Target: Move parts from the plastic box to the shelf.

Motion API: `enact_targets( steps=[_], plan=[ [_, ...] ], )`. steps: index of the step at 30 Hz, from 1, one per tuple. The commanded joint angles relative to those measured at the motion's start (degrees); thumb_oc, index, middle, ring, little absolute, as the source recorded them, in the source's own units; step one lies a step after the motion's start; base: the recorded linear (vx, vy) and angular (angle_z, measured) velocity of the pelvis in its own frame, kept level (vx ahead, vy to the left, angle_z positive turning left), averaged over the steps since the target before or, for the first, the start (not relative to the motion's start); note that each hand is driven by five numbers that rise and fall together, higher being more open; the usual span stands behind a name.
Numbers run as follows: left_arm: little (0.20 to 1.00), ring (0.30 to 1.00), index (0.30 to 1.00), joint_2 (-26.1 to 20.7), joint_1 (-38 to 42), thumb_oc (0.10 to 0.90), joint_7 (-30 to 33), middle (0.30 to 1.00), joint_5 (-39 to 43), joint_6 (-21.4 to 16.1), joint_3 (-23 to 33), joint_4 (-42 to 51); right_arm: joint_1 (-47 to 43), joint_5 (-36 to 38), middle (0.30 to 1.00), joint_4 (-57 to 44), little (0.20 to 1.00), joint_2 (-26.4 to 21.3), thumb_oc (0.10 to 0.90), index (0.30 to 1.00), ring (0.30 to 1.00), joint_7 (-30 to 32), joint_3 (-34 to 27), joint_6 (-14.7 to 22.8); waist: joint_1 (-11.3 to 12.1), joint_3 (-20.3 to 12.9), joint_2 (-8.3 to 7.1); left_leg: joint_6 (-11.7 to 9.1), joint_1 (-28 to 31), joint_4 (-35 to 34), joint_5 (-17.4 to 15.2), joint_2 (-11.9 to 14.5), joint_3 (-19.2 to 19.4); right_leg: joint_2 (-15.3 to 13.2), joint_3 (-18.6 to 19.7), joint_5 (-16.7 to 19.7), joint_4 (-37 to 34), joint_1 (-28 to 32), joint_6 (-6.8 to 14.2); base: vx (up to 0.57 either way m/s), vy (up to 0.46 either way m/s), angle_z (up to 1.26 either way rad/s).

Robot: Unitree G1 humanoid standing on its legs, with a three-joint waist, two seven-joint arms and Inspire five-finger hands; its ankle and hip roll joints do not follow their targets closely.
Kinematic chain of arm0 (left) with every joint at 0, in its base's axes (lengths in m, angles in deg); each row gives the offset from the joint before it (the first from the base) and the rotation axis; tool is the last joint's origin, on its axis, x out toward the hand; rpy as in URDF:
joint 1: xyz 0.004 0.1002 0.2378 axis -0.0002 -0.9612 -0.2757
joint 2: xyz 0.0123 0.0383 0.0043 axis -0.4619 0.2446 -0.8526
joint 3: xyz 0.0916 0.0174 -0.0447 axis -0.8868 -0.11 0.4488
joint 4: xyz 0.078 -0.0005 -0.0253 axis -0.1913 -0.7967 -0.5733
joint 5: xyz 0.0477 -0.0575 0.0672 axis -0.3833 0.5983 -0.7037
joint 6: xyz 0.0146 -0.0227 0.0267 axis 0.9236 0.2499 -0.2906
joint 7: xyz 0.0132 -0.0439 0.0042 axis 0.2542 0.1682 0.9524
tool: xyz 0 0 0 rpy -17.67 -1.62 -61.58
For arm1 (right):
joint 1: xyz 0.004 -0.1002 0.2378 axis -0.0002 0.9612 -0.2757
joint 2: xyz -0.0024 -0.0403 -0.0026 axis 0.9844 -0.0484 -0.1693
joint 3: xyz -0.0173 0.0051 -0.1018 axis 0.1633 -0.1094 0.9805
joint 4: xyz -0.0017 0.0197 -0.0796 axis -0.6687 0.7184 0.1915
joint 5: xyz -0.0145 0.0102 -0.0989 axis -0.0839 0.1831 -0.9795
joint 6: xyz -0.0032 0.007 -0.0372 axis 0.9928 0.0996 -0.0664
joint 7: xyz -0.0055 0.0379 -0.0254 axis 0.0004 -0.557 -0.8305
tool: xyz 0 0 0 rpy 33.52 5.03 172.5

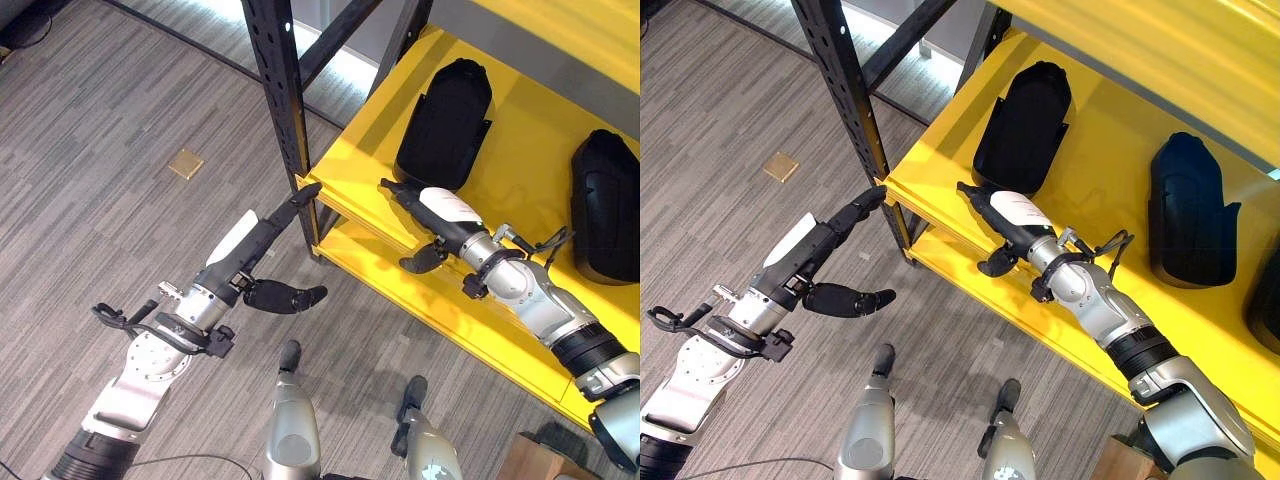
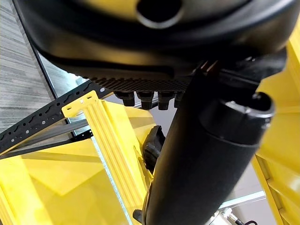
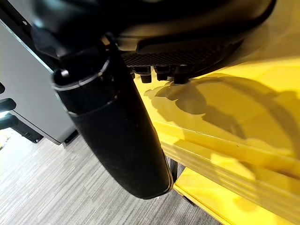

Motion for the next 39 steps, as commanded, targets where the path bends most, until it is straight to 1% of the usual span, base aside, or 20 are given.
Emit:
enact_targets(
  steps=[1,6,16,19,23,25,26,27,28,29,30,31,32,34,36,38,39],
  plan=[
    [1.000,1.000,1.000,2.4,0.9,0.900,0.5,1.000,3.7,-6.5,2.3,3.2,-7.2,-0.3,1.000,-0.2,1.000,2.0,0.900,1.000,1.000,4.9,-2.3,2.4,-0.1,-7.1,-0.38,3.1,-3.5,0.2,1.3,-0.6,4.5,0.7,2.9,-9.3,4.5,6.0,-0.8,0.00,0.000,0.00],
    [1.000,1.000,1.000,2.7,0.9,0.900,0.2,1.000,3.9,-6.2,2.4,3.3,-8.0,-0.3,1.000,-0.3,1.000,2.4,0.900,1.000,1.000,5.2,-2.5,1.2,0.0,-7.3,-0.32,3.1,-3.4,0.1,1.3,-0.7,4.5,0.6,2.9,-9.3,4.4,6.1,-0.9,0.00,0.000,0.00],
    [1.000,1.000,1.000,2.9,0.9,0.900,-0.3,1.000,4.0,-5.7,2.4,3.6,-9.5,-1.0,1.000,-0.3,1.000,2.8,0.900,1.000,1.000,5.9,-2.7,0.6,0.3,-7.4,-0.16,3.1,-3.6,0.2,1.5,-0.7,4.4,0.6,2.8,-9.4,4.4,6.2,-0.9,0.00,0.000,0.00],
    [1.000,1.000,1.000,3.1,0.6,0.900,-0.5,1.000,4.1,-5.7,2.8,3.4,-9.9,0.1,1.000,-0.2,1.000,2.9,0.900,1.000,1.000,4.5,-3.1,0.3,0.3,-7.6,-0.13,3.1,-3.6,0.3,1.5,-0.8,4.4,0.6,2.8,-9.5,4.5,6.4,-1.0,0.00,0.000,0.00],
    [1.000,1.000,1.000,3.2,0.1,0.900,0.0,1.000,4.2,-6.6,3.1,2.9,-8.1,1.9,1.000,-1.8,1.000,3.4,0.900,1.000,1.000,0.3,-2.4,2.5,0.1,-7.4,-0.11,3.1,-3.8,0.3,1.5,-0.8,4.4,0.5,3.0,-9.5,4.7,6.1,-0.9,-0.01,0.008,0.00],
    [1.000,1.000,1.000,3.3,-0.2,0.900,0.8,1.000,4.1,-6.3,3.6,3.3,-5.4,4.7,1.000,-6.8,1.000,3.6,0.900,1.000,1.000,-3.3,-1.6,3.5,-0.8,-7.1,-0.15,3.2,-3.8,0.2,1.6,-0.7,4.8,0.5,3.4,-9.5,4.8,5.5,-0.9,-0.05,0.052,-0.01],
    [1.000,1.000,1.000,3.3,-0.3,0.900,1.5,1.000,4.0,-6.3,3.7,3.3,-3.8,5.7,1.000,-10.1,1.000,3.5,0.900,1.000,1.000,-4.8,-1.2,3.4,-1.3,-7.0,-0.13,3.2,-3.8,0.2,1.6,-0.6,5.1,0.4,3.7,-9.5,4.9,5.1,-0.9,-0.06,0.070,-0.05],
    [1.000,1.000,1.000,3.3,-0.1,0.900,2.2,1.000,3.9,-6.0,3.8,3.6,-2.4,7.2,1.000,-13.9,1.000,3.5,0.900,1.000,1.000,-6.9,-0.7,2.7,-1.8,-6.8,-0.07,3.3,-3.8,0.1,1.6,-0.5,5.3,0.4,3.9,-9.5,5.2,4.6,-0.9,-0.07,0.088,-0.06],
    [1.000,1.000,1.000,3.5,0.0,0.900,3.2,1.000,3.6,-5.8,3.8,3.7,-1.0,9.8,1.000,-18.6,1.000,3.4,0.900,1.000,1.000,-9.6,0.0,0.9,-2.4,-6.6,0.00,3.2,-3.7,0.0,1.6,-0.4,5.6,0.4,4.3,-9.7,5.4,4.2,-0.9,-0.07,0.081,-0.12],
    [1.000,1.000,1.000,3.6,0.1,0.900,3.7,1.000,3.5,-5.6,3.8,3.8,-0.3,11.3,1.000,-21.1,1.000,3.3,0.900,1.000,1.000,-11.3,0.4,0.0,-2.7,-6.6,0.02,3.2,-3.7,-0.1,1.7,-0.4,5.8,0.4,4.4,-9.7,5.5,4.0,-0.9,-0.08,0.080,-0.13],
    [1.000,1.000,1.000,3.7,0.2,0.900,4.3,1.000,3.4,-5.2,3.9,4.0,1.2,13.1,1.000,-25.7,1.000,3.0,0.900,1.000,1.000,-13.3,0.9,-0.8,-3.1,-6.5,0.05,3.2,-3.7,-0.2,1.7,-0.3,6.0,0.4,4.8,-9.8,5.6,3.6,-0.9,-0.09,0.074,-0.19],
    [1.000,1.000,1.000,3.7,0.2,0.900,5.3,1.000,3.0,-4.9,3.9,4.4,3.3,16.0,1.000,-31.0,1.000,2.9,0.900,1.000,1.000,-14.4,1.6,-1.7,-3.7,-6.4,0.00,3.2,-3.4,-0.4,1.6,-0.3,6.4,0.4,5.0,-9.6,5.6,3.1,-0.8,-0.10,0.071,-0.14],
    [1.000,1.000,1.000,3.8,0.1,0.900,6.1,1.000,2.9,-5.0,3.9,4.6,4.2,16.5,1.000,-33.0,1.000,3.3,0.900,1.000,1.000,-15.1,1.7,-1.7,-3.9,-6.3,-0.02,3.2,-3.1,-0.7,1.6,-0.2,6.7,0.3,5.0,-9.4,5.5,2.7,-0.7,-0.10,0.063,-0.11],
    [1.000,1.000,1.000,4.1,0.2,0.900,7.5,1.000,2.1,-5.1,3.6,4.8,5.2,20.2,1.000,-35.6,1.000,4.5,0.900,1.000,1.000,-13.1,2.6,-3.7,-4.2,-6.2,-0.05,3.2,-2.6,-1.2,1.8,0.2,7.1,0.4,5.2,-9.4,5.6,2.3,-0.8,-0.07,0.036,-0.08],
    [1.000,1.000,1.000,4.6,-0.1,0.900,8.0,1.000,1.6,-4.7,3.6,5.2,7.2,21.1,1.000,-37.3,1.000,4.8,0.900,1.000,1.000,-11.3,1.5,-2.3,-4.7,-6.5,-0.21,3.2,-2.3,-1.3,1.8,0.4,7.3,0.6,5.4,-9.5,5.6,2.3,-0.8,-0.02,0.030,-0.07],
    [1.000,1.000,1.000,4.8,-0.6,0.900,8.6,1.000,1.3,-4.9,3.9,5.2,9.9,20.2,1.000,-39.2,1.000,4.0,0.900,1.000,1.000,-8.8,-1.0,-0.5,-5.4,-6.8,-0.37,3.3,-2.0,-1.3,1.6,0.5,7.5,0.7,5.7,-9.7,5.9,2.1,-0.9,-0.01,0.044,-0.02],
    [1.000,1.000,1.000,5.2,-0.8,0.900,8.6,1.000,1.0,-4.6,4.3,5.2,12.2,19.1,1.000,-40.4,1.000,3.4,0.900,1.000,1.000,-6.4,-3.8,0.5,-6.1,-7.0,-0.54,3.3,-1.9,-1.4,1.5,0.5,7.8,0.8,6.1,-9.7,6.0,2.1,-0.9,0.00,0.056,0.00]
  ],
)
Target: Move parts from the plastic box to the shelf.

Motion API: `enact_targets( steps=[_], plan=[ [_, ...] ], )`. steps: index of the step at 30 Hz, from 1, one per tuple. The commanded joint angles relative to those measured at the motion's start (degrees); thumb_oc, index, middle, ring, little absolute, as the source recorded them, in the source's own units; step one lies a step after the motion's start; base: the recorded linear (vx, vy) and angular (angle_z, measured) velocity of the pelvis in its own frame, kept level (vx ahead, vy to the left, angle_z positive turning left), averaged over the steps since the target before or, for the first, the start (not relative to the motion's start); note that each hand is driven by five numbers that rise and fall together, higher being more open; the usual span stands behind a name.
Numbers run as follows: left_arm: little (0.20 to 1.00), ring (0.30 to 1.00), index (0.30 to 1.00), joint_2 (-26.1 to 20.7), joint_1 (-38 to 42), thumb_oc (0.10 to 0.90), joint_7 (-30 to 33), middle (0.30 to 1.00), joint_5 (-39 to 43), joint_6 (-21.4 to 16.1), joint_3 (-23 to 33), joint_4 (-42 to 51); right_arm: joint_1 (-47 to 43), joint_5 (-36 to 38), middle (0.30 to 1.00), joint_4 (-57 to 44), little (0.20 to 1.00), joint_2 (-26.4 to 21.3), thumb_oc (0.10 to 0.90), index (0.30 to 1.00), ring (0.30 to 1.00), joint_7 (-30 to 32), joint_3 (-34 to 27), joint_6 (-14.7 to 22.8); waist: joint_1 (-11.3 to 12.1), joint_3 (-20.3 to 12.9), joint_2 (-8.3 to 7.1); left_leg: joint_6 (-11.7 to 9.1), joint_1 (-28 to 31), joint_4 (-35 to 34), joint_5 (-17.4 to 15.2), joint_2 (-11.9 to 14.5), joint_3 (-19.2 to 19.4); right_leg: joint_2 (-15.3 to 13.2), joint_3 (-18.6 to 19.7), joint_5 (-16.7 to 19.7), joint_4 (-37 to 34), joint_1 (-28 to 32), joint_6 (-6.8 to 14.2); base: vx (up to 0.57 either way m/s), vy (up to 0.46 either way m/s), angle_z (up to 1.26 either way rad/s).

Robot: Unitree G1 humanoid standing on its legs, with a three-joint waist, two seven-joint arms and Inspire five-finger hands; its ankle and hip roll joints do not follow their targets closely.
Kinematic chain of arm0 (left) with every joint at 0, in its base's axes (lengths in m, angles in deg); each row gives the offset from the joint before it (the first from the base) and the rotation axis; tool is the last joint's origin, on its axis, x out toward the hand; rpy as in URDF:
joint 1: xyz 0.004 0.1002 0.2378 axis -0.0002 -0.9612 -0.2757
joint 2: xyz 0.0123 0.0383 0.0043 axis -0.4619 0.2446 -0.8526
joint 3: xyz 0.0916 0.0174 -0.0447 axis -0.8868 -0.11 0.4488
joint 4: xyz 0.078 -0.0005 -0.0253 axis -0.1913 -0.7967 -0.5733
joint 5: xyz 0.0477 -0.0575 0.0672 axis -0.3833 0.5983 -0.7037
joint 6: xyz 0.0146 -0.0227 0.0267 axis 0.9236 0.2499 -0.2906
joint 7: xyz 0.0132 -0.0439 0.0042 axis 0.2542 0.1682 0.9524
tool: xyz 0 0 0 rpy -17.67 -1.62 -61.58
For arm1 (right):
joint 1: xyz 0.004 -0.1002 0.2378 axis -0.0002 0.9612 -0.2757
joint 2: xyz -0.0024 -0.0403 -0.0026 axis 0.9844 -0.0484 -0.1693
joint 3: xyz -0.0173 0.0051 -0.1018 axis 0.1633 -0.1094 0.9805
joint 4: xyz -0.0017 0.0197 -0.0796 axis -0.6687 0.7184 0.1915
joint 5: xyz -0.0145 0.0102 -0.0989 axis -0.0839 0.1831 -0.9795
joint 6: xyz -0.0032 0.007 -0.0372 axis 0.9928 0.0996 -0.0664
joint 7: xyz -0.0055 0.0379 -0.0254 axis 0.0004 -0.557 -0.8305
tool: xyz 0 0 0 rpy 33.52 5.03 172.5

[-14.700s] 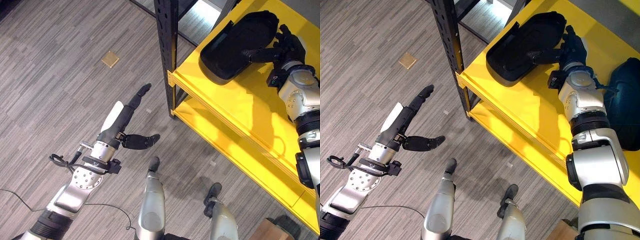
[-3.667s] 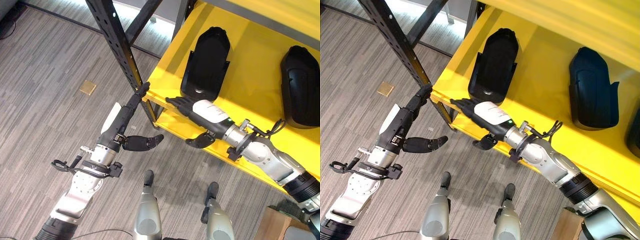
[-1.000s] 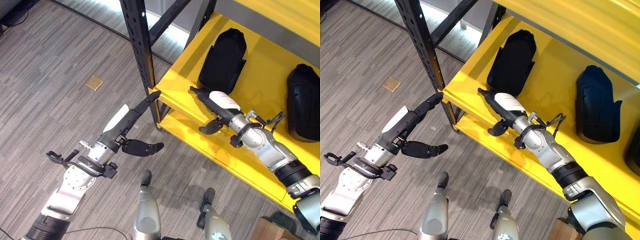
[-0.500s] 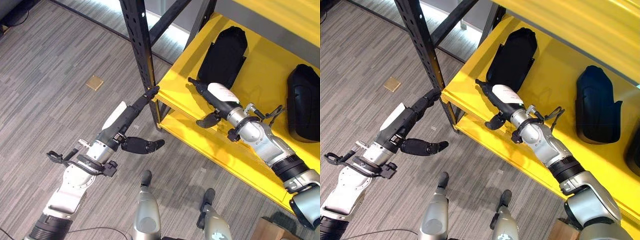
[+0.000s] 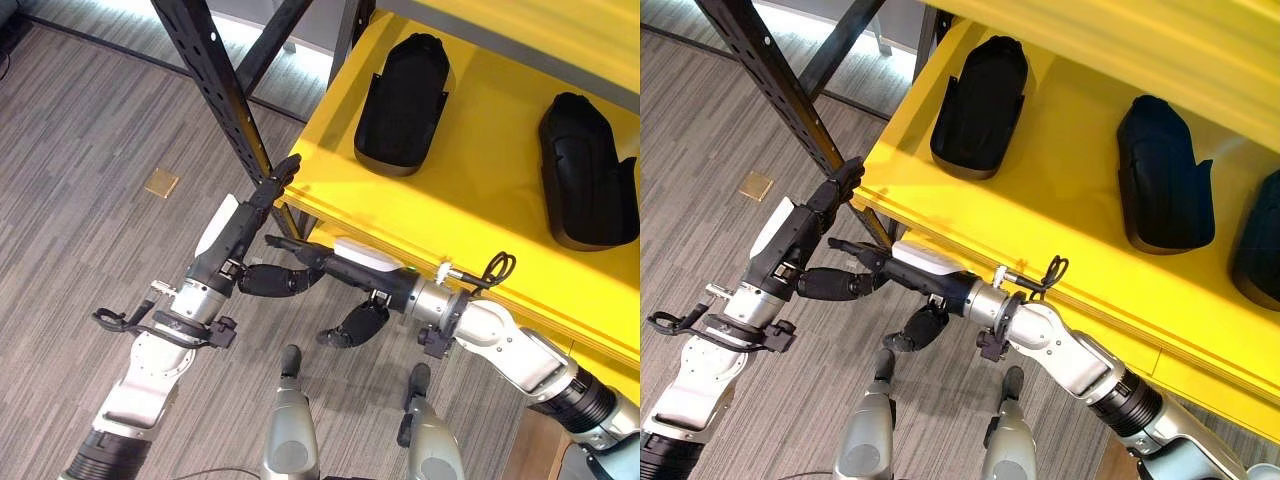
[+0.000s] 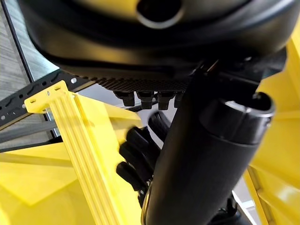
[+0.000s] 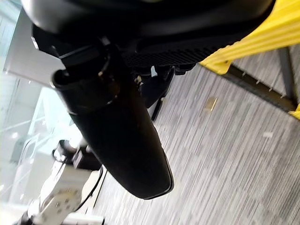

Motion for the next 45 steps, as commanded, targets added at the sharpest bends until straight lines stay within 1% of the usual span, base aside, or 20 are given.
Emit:
enact_targets(
  steps=[1,2,3,4,5,6,8,10,13,18,23,26,28,30,31,33,35,38,40,45],
  plan=[
    [1.000,1.000,1.000,0.7,-1.6,0.900,2.7,1.000,-0.3,-4.6,2.7,5.3,0.5,-0.2,1.000,-3.8,1.000,1.0,0.900,1.000,1.000,9.7,-6.6,8.8,-1.5,-7.2,-1.70,3.2,-1.1,-2.0,2.1,0.7,5.5,1.3,3.9,-10.2,5.6,4.4,-1.2,-0.02,0.070,-0.01],
    [1.000,1.000,1.000,1.2,-2.4,0.900,2.9,1.000,-0.4,-4.6,3.6,5.6,4.3,-4.1,1.000,-5.2,1.000,-0.1,0.900,1.000,1.000,14.2,-11.0,12.2,-2.7,-7.4,-1.82,3.2,-0.9,-2.1,1.9,0.9,6.1,1.4,4.5,-10.0,5.5,3.9,-1.2,-0.03,0.063,-0.03],
    [1.000,1.000,1.000,1.3,-2.9,0.900,2.9,1.000,-0.5,-4.5,4.1,5.8,6.5,-7.7,1.000,-6.0,1.000,-0.6,0.900,1.000,1.000,18.1,-13.8,14.2,-3.4,-7.6,-1.86,3.2,-0.7,-2.2,1.8,1.0,6.4,1.5,4.8,-9.8,5.4,3.6,-1.1,-0.06,0.079,-0.17],
    [1.000,1.000,1.000,1.6,-3.8,0.900,3.3,1.000,-0.4,-4.2,5.2,6.5,10.6,-13.8,1.000,-7.8,1.000,-1.3,0.900,1.000,1.000,24.2,-19.7,17.2,-4.7,-7.9,-1.83,3.2,-0.3,-2.6,1.6,1.3,7.1,1.6,5.6,-9.5,5.3,2.9,-1.0,-0.07,0.081,-0.23],
    [1.000,1.000,1.000,1.9,-4.5,0.900,3.6,1.000,-0.3,-4.0,5.9,7.0,13.1,-17.3,1.000,-9.1,1.000,-1.3,0.900,1.000,1.000,26.2,-23.9,19.5,-5.8,-8.1,-1.72,3.2,-0.1,-2.9,1.5,1.6,7.7,1.7,6.2,-9.3,5.3,2.4,-1.0,-0.07,0.091,-0.30],
    [1.000,1.000,1.000,2.2,-4.8,0.900,3.9,1.000,-0.2,-3.8,6.3,7.4,14.6,-18.8,1.000,-10.5,1.000,-1.1,0.900,1.000,1.000,27.1,-26.3,20.1,-6.4,-8.2,-1.60,3.2,0.1,-3.2,1.4,1.7,8.1,1.8,6.5,-9.3,5.3,2.1,-1.0,-0.07,0.078,-0.29],
    [1.000,1.000,1.000,2.5,-5.4,0.900,4.3,1.000,0.2,-3.2,6.9,8.4,16.8,-19.9,1.000,-12.6,1.000,-1.5,0.900,1.000,1.000,28.0,-30.4,19.3,-7.8,-8.4,-1.41,3.0,0.6,-3.5,1.3,2.1,8.8,2.0,7.4,-9.3,5.5,1.5,-1.2,-0.04,0.064,-0.35],
    [1.000,1.000,1.000,2.9,-5.9,0.900,4.4,1.000,0.2,-2.8,7.2,9.1,17.6,-20.3,1.000,-13.1,1.000,-1.9,0.900,1.000,1.000,29.3,-32.0,19.0,-8.3,-8.5,-1.24,2.9,1.1,-3.8,1.3,2.3,9.2,2.1,7.8,-9.2,5.5,1.2,-1.4,-0.02,0.044,-0.32],
    [1.000,1.000,1.000,2.7,-6.8,0.900,4.8,1.000,0.7,-2.9,7.7,9.8,18.4,-20.0,1.000,-13.0,1.000,-3.0,0.900,1.000,1.000,30.4,-34.1,20.0,-9.1,-8.5,-0.87,2.8,1.8,-4.3,1.3,2.6,9.8,2.2,8.0,-9.2,5.8,0.6,-1.6,-0.03,0.041,-0.24],
    [1.000,1.000,1.000,2.5,-7.6,0.900,5.4,1.000,1.4,-3.0,7.6,10.4,19.1,-19.2,1.000,-13.3,1.000,-4.7,0.900,1.000,1.000,29.9,-34.7,18.9,-10.1,-8.7,-0.25,2.6,3.0,-5.0,1.2,2.9,10.1,2.4,8.3,-9.5,6.4,-0.1,-2.0,-0.02,0.034,-0.05],
    [1.000,1.000,1.000,2.3,-7.4,0.900,5.4,1.000,1.5,-3.1,6.5,10.3,18.1,-18.0,1.000,-12.1,1.000,-5.8,0.900,1.000,1.000,29.5,-33.3,17.9,-10.1,-8.9,-0.01,2.7,3.7,-5.4,1.0,2.7,9.8,2.4,8.3,-9.4,6.6,-0.4,-2.2,0.00,0.008,-0.05],
    [1.000,1.000,1.000,2.1,-6.2,0.900,4.9,1.000,1.1,-3.6,4.7,9.4,15.1,-9.9,1.000,-8.7,1.000,-5.7,0.900,1.000,1.000,28.4,-30.4,15.5,-9.7,-9.0,0.02,2.8,4.2,-5.6,0.8,2.6,9.4,2.4,8.1,-9.3,6.6,-0.5,-2.4,-0.01,-0.026,0.00],
    [1.000,1.000,1.000,2.2,-5.7,0.900,4.3,1.000,0.9,-3.5,4.2,9.1,13.7,-9.3,1.000,-6.8,1.000,-5.1,0.900,1.000,1.000,29.1,-29.6,15.4,-9.4,-9.1,0.05,2.9,4.4,-5.7,0.7,2.5,9.3,2.4,8.0,-9.4,6.7,-0.4,-2.5,0.00,-0.046,0.02],
    [1.000,1.000,1.000,2.0,-5.0,0.900,3.7,1.000,1.0,-3.0,3.7,8.8,11.9,-11.3,1.000,-4.9,1.000,-4.5,0.900,1.000,1.000,29.9,-29.4,15.0,-9.2,-9.2,0.14,2.8,4.4,-5.7,0.7,2.5,8.9,2.4,7.8,-9.4,6.7,-0.4,-2.5,0.00,-0.064,0.02],
    [1.000,1.000,1.000,2.2,-4.5,0.900,3.3,1.000,0.7,-3.0,3.1,8.6,10.3,-14.2,1.000,-4.0,1.000,-4.1,0.900,1.000,1.000,31.7,-29.0,13.2,-8.9,-9.2,0.25,2.9,4.5,-5.8,0.7,2.5,8.7,2.4,7.7,-9.4,6.8,-0.5,-2.6,-0.01,-0.062,0.02],
    [1.000,1.000,1.000,2.4,-3.7,0.900,3.3,1.000,0.4,-2.5,2.5,8.4,8.3,-16.5,1.000,-2.6,1.000,-3.7,0.900,1.000,1.000,35.1,-28.4,11.2,-8.7,-9.0,0.45,2.8,4.6,-5.9,0.8,2.6,8.5,2.4,7.5,-9.5,6.9,-0.5,-2.7,-0.01,-0.043,0.04],
    [1.000,1.000,1.000,2.6,-3.2,0.900,3.2,1.000,0.1,-2.3,2.1,8.1,6.4,-19.2,1.000,-1.0,1.000,-2.9,0.900,1.000,1.000,37.6,-28.7,10.7,-8.7,-8.9,0.71,2.8,4.6,-6.0,0.8,2.6,8.2,2.5,7.4,-9.6,7.0,-0.6,-2.9,-0.01,-0.013,0.02],
    [1.000,1.000,1.000,2.8,-2.9,0.900,2.9,1.000,0.3,-2.0,2.0,8.2,5.3,-18.7,1.000,-0.3,1.000,-2.2,0.900,1.000,1.000,37.5,-29.5,9.5,-8.7,-8.9,1.02,2.7,4.7,-6.3,0.8,2.6,8.1,2.6,7.4,-9.7,7.1,-0.8,-3.0,0.00,0.000,0.00],
    [1.000,1.000,1.000,3.0,-2.8,0.900,2.1,1.000,0.7,-1.8,1.9,8.3,4.6,-18.6,1.000,0.6,1.000,-1.4,0.900,1.000,1.000,38.3,-30.0,7.8,-8.6,-8.8,1.23,2.7,4.8,-6.3,0.9,2.6,8.0,2.6,7.4,-9.7,7.3,-0.8,-3.1,0.00,0.000,0.00],
    [1.000,1.000,1.000,3.3,-2.9,0.900,0.9,1.000,1.1,-1.7,1.7,8.5,3.7,-18.1,1.000,2.8,1.000,0.1,0.900,1.000,1.000,40.1,-30.7,7.7,-8.6,-8.6,1.57,2.6,5.3,-6.3,0.9,2.6,7.9,2.6,7.3,-9.9,7.6,-0.7,-3.4,0.00,0.000,0.00]
  ],
)
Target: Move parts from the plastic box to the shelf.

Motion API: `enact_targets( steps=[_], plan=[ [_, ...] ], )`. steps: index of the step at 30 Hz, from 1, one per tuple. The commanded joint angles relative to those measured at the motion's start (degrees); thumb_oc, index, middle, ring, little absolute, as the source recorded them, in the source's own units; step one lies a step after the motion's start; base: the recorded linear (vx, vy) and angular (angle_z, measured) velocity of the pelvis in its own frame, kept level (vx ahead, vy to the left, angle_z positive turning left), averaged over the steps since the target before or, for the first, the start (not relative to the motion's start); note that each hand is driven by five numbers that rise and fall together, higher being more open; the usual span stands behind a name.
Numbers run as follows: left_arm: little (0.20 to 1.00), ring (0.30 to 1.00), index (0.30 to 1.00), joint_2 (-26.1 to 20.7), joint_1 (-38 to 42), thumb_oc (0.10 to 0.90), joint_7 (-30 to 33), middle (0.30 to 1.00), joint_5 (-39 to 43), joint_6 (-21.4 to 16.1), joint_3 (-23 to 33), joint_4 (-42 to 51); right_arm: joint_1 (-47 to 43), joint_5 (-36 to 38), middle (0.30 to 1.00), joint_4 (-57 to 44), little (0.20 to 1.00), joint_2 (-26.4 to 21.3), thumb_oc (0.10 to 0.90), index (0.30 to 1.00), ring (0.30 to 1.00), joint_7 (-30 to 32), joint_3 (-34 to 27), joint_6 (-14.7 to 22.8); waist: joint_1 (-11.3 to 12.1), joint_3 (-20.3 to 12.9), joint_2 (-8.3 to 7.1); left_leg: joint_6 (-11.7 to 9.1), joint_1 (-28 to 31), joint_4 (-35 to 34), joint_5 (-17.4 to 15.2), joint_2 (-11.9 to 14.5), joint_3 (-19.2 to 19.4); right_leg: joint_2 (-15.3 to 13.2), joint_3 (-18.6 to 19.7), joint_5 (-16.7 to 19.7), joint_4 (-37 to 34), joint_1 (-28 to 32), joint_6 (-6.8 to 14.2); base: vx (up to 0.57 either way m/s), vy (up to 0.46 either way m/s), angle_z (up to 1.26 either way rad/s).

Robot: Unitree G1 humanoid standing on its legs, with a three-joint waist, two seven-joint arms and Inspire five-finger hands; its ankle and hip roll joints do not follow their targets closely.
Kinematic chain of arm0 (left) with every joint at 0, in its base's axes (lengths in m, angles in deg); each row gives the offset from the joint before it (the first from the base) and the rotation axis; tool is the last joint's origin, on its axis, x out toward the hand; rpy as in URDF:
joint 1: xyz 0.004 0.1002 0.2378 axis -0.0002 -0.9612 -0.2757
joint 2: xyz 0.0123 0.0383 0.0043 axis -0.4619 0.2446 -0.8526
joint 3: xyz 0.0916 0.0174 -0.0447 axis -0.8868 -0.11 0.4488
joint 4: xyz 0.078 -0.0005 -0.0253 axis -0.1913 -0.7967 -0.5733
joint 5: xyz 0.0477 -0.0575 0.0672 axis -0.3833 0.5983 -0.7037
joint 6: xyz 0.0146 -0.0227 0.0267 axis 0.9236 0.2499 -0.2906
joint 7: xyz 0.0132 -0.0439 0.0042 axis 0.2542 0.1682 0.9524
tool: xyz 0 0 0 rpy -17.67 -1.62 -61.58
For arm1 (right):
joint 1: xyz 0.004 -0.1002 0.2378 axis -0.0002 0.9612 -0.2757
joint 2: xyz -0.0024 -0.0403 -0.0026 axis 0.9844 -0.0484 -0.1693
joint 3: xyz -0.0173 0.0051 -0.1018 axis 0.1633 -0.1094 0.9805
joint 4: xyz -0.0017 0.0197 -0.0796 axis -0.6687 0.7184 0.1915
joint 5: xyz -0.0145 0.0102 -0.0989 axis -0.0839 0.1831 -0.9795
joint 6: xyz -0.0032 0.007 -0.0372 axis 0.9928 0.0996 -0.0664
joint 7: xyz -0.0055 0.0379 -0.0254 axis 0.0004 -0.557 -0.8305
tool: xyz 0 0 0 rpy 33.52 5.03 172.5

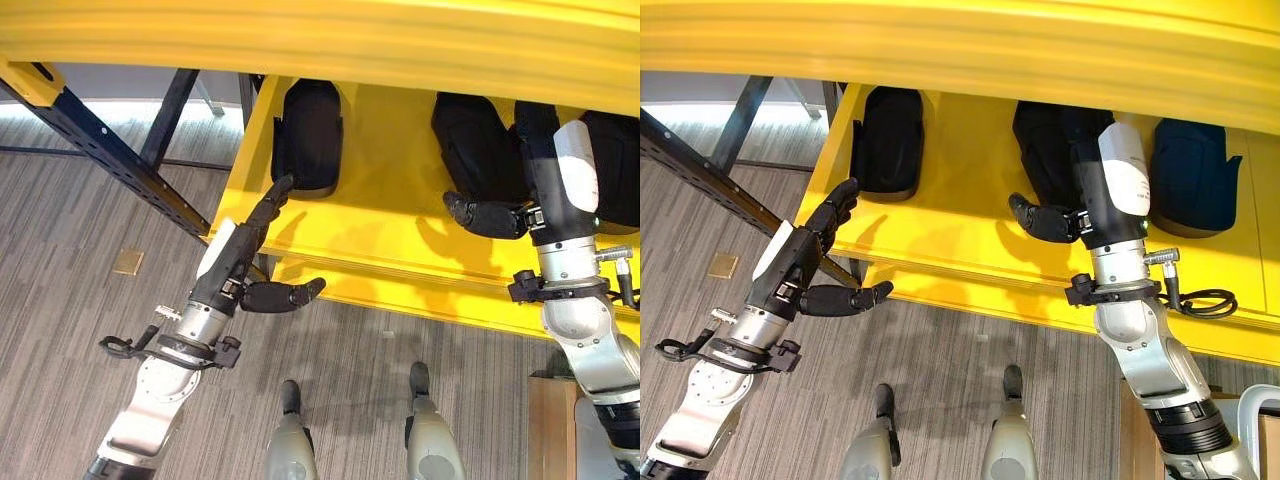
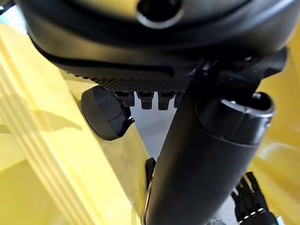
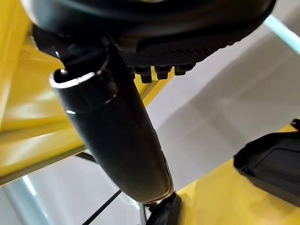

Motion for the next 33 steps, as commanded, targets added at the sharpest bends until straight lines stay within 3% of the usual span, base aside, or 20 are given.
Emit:
enact_targets(
  steps=[1,15,19,25,33],
  plan=[
    [1.000,1.000,1.000,-0.7,3.2,0.900,-0.8,1.000,0.8,-4.3,1.7,4.3,-6.5,-0.2,1.000,-3.0,1.000,1.2,0.900,1.000,1.000,5.3,-3.4,1.9,0.3,-3.3,-0.99,2.4,1.7,-2.9,0.5,0.8,1.4,0.8,1.2,-11.0,7.4,2.6,-3.0,0.00,0.000,0.00],
    [1.000,1.000,1.000,-0.2,3.6,0.900,-0.3,1.000,0.2,-4.3,1.1,3.8,-8.4,-0.3,1.000,0.4,1.000,3.4,0.900,1.000,1.000,4.8,-3.0,-1.9,0.0,-2.5,0.06,2.3,1.9,-2.8,0.6,0.7,1.1,0.8,0.9,-11.7,9.1,1.8,-3.5,0.00,0.000,0.00],
    [1.000,1.000,1.000,-0.1,3.8,0.900,-0.4,1.000,0.1,-4.6,0.9,3.4,-8.5,-0.2,1.000,3.0,1.000,4.0,0.900,1.000,1.000,6.6,-3.1,-1.4,-0.1,-2.4,0.19,2.4,1.9,-2.5,0.4,0.6,1.0,0.8,0.6,-12.0,9.8,1.6,-3.7,0.00,0.000,0.00],
    [1.000,1.000,1.000,0.2,3.9,0.900,-0.2,1.000,-0.3,-5.0,0.5,3.2,-8.4,5.5,1.000,4.6,1.000,5.7,0.900,1.000,1.000,6.3,-3.0,-1.6,-0.2,-2.0,0.47,2.5,1.8,-2.3,0.3,0.3,0.7,0.9,0.8,-12.4,10.6,1.2,-3.9,0.00,0.000,0.00],
    [1.000,1.000,1.000,0.6,4.3,0.900,0.1,1.000,-0.7,-5.2,0.3,3.0,-9.0,5.3,1.000,4.8,1.000,6.9,0.900,1.000,1.000,6.1,-3.4,-2.6,-0.6,-1.5,0.94,2.5,1.8,-2.2,0.3,0.1,0.7,1.1,1.1,-12.6,11.2,0.5,-4.1,0.00,0.000,0.00]
  ],
)
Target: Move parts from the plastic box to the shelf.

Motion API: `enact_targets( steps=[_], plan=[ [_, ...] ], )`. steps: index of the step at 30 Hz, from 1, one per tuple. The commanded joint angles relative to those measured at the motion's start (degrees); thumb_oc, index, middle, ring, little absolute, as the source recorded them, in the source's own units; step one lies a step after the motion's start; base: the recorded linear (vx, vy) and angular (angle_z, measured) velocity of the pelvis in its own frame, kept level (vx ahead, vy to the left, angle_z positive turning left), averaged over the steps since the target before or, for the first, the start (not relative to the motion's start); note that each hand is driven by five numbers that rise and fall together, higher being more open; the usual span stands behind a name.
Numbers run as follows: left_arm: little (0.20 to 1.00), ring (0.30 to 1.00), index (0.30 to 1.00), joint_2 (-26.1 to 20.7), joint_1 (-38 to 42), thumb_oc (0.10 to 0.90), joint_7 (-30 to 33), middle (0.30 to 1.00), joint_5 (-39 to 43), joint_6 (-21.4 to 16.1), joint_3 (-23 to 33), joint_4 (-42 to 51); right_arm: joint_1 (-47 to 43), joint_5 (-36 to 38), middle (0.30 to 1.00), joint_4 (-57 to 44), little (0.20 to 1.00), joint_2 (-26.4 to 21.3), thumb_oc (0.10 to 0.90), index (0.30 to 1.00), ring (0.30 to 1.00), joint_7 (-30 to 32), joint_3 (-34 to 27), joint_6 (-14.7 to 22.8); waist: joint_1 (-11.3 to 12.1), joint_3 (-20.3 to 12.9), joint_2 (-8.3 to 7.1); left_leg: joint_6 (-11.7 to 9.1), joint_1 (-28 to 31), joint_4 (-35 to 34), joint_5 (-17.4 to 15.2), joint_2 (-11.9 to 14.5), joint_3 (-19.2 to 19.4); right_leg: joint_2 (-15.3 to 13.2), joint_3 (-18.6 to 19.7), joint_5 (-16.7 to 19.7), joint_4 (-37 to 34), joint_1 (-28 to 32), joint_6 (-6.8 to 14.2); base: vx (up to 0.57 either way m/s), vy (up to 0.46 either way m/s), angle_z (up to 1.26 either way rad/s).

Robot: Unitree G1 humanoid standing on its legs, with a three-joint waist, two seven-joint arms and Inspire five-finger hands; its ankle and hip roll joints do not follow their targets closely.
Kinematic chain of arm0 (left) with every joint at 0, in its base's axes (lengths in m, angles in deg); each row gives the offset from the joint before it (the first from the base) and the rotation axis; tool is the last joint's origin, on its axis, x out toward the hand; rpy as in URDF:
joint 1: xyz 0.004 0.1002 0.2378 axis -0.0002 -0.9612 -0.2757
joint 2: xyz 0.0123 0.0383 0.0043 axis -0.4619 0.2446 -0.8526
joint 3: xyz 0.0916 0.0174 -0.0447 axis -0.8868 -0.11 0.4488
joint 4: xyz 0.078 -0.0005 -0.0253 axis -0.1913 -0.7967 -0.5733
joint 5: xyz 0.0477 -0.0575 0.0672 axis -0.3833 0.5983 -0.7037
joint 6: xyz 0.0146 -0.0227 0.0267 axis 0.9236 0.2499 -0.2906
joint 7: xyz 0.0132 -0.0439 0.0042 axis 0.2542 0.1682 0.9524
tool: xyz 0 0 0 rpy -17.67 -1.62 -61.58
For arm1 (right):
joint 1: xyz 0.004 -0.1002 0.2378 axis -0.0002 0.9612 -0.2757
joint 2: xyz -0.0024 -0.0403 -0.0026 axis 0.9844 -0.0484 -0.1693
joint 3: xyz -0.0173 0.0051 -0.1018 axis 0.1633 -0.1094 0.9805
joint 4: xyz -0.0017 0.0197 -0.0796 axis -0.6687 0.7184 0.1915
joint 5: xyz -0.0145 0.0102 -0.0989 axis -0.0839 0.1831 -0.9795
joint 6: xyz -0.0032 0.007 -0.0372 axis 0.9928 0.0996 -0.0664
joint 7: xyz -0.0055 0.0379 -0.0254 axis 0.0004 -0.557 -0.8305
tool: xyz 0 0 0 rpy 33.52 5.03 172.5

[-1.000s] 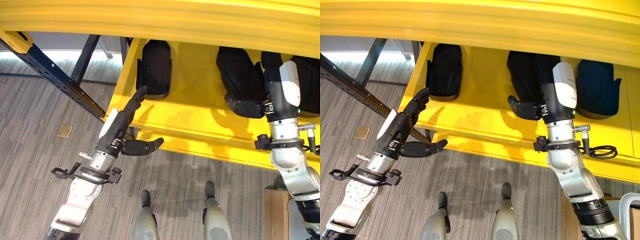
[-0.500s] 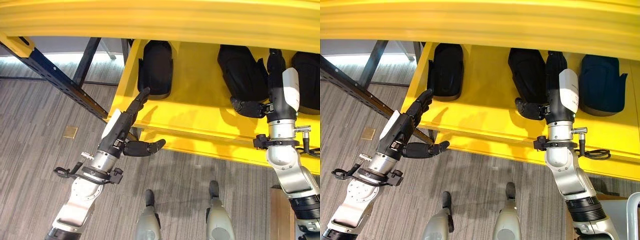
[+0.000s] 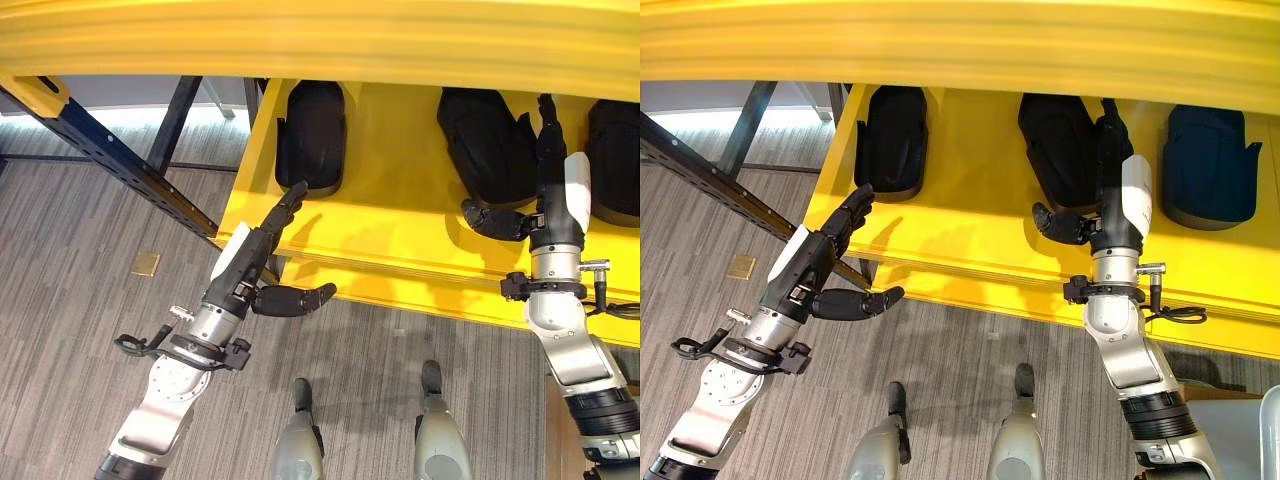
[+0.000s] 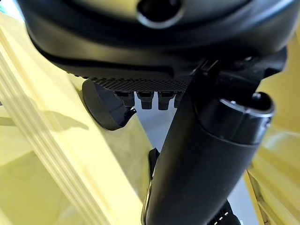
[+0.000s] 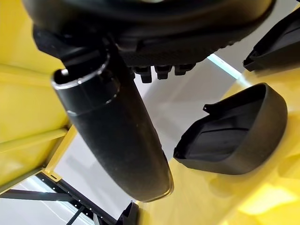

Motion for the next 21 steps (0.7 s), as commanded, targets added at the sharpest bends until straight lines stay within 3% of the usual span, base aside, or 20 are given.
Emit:
enact_targets(
  steps=[1,9,16,21],
  plan=[
    [1.000,1.000,1.000,0.5,3.7,0.900,1.3,1.000,-0.4,-5.3,2.6,3.6,-7.1,1.3,1.000,-4.4,1.000,0.3,0.900,1.000,1.000,3.0,-3.3,3.3,-0.4,-2.3,-2.32,2.4,1.6,-2.1,0.2,0.2,0.9,1.1,1.4,-12.3,11.2,0.3,-3.9,0.00,0.000,0.00],
    [1.000,1.000,1.000,0.9,4.3,0.900,2.1,1.000,-0.9,-5.3,1.8,3.0,-7.4,2.9,1.000,-2.2,1.000,1.9,0.900,1.000,1.000,3.8,-3.0,0.3,-0.9,-1.9,-1.78,2.5,1.6,-1.9,0.1,-0.1,0.8,1.3,1.9,-12.6,12.0,-0.2,-4.0,0.00,0.000,0.00],
    [1.000,1.000,1.000,1.3,4.4,0.900,2.2,1.000,-1.4,-5.3,1.7,2.7,-7.2,15.8,1.000,-1.7,1.000,3.5,0.900,1.000,1.000,-1.1,-1.9,-2.6,-1.2,-1.5,-1.97,2.4,1.6,-1.7,0.2,0.1,1.0,1.5,2.3,-12.9,12.6,-0.6,-4.2,0.00,-0.002,-0.02],
    [1.000,1.000,1.000,1.4,4.8,0.900,2.1,1.000,-1.9,-5.1,1.8,2.3,-6.9,19.8,1.000,-2.3,1.000,4.7,0.900,1.000,1.000,-3.8,-1.6,-2.3,-1.4,-1.3,-2.41,2.4,1.5,-1.5,0.2,0.4,1.2,1.7,2.5,-12.9,13.0,-0.9,-4.3,0.00,0.000,0.00]
  ],
)
